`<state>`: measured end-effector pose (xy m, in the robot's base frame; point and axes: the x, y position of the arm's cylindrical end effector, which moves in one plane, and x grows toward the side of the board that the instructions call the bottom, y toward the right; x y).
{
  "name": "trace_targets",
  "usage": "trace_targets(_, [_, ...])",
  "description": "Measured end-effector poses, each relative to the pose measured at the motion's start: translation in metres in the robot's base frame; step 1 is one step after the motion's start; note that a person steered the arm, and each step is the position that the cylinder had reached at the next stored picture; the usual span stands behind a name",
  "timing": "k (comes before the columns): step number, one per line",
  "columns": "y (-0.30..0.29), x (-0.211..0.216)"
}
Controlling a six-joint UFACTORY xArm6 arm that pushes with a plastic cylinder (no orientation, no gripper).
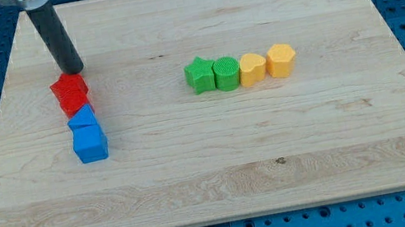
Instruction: Separate the red circle from the group of blocks
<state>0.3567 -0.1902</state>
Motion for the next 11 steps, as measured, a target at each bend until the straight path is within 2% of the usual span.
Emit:
trace_targets(1, [0.038, 0.0])
trace_targets(3, [-0.017, 0.0])
trace_targets(4, [-0.052, 0.019])
trace_targets(5, [-0.052, 0.066])
trace_targets(6, [-0.024, 0.089])
trace_targets(10, [0.094, 0.089])
trace_targets(11, [0.072, 0.098])
